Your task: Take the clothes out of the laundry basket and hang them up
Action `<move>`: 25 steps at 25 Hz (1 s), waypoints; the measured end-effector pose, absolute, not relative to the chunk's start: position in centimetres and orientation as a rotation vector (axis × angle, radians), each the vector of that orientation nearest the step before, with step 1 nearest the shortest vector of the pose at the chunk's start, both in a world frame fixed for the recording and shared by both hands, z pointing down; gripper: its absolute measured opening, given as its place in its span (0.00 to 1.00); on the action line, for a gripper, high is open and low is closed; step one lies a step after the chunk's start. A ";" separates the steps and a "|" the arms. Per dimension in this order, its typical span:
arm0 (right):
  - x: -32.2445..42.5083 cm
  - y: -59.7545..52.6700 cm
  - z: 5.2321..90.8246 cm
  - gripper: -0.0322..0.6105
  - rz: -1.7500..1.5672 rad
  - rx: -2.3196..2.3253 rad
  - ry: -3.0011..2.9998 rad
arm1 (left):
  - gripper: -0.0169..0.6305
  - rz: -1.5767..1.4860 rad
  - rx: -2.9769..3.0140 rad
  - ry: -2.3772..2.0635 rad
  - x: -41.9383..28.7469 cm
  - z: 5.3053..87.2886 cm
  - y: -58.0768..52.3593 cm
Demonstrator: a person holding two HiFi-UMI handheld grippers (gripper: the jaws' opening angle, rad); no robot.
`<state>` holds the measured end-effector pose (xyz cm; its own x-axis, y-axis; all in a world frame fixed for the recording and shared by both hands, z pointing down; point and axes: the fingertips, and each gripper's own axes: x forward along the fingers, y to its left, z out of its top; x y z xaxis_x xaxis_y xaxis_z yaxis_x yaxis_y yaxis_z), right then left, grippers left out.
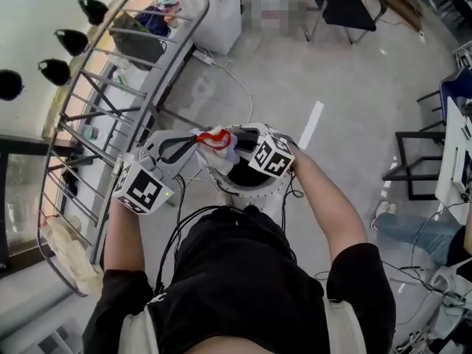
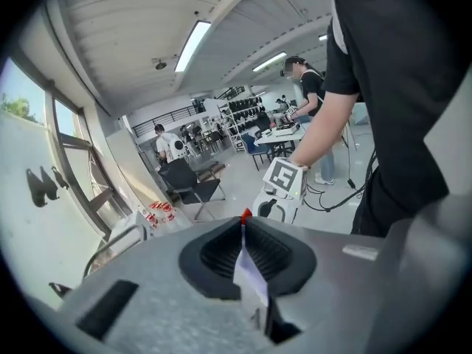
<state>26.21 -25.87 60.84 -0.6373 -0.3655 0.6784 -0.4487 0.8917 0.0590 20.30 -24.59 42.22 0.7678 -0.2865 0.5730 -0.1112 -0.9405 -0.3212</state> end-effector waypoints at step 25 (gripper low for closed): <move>19.8 -22.0 58.2 0.14 0.314 0.422 -2.382 | 0.05 -0.832 -2.618 0.642 13.1 36.4 -26.0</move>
<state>19.79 -22.03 58.22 -0.7105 -0.2150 0.6700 -0.3812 0.9180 -0.1097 13.08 -26.05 36.36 0.7294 -0.5046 0.4620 -0.3186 -0.8481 -0.4233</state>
